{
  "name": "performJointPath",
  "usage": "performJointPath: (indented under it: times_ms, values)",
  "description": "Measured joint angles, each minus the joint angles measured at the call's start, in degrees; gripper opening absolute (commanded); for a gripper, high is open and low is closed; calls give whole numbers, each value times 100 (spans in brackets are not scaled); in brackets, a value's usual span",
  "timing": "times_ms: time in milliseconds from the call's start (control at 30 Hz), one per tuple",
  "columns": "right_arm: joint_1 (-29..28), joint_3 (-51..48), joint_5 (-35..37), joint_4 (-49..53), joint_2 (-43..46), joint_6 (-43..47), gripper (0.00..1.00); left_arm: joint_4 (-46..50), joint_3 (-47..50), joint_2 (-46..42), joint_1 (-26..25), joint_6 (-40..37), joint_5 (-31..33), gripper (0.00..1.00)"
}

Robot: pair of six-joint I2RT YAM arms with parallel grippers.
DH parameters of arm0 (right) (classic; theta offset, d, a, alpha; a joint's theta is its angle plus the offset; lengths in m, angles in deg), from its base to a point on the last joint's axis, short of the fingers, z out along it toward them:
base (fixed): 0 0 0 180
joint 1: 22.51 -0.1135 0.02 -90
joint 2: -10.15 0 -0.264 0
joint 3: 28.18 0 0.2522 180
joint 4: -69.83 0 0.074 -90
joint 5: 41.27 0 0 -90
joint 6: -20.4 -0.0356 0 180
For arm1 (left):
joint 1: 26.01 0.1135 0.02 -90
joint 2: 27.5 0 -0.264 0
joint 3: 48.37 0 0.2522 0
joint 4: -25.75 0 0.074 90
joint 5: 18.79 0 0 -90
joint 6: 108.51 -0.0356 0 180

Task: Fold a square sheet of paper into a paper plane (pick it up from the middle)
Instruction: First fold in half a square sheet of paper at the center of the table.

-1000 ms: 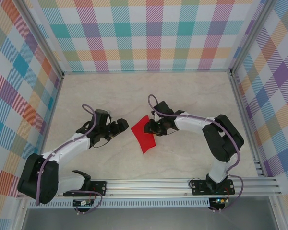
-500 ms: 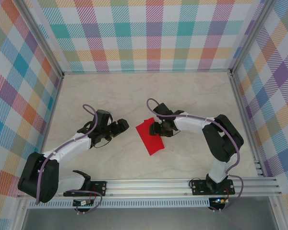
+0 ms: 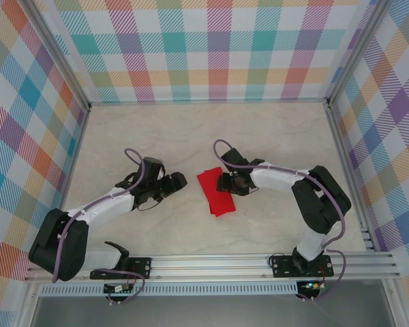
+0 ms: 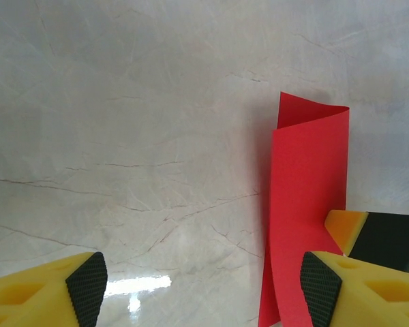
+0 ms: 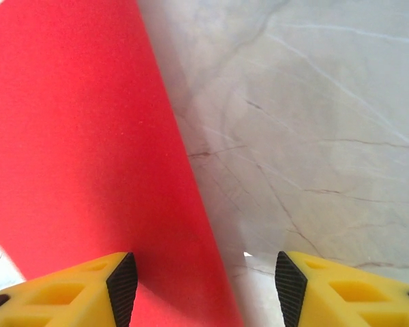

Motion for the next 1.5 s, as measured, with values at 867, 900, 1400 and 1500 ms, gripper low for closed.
performJointPath:
  times_ms: [867,900,1400,1500]
  values:
    - [72,-109,122,-37,46,-647,60,-2291,-455,1943,-570,861,-1128,70]
    - [94,-122,90,-57,70,-669,60,-2426,-409,1961,-590,905,-1174,70]
    - [293,-337,-254,-251,444,-903,61,-3845,76,2087,-881,1416,-1532,45]
    - [323,-363,-291,-260,485,-933,61,-3989,96,2087,-929,1464,-1587,38]
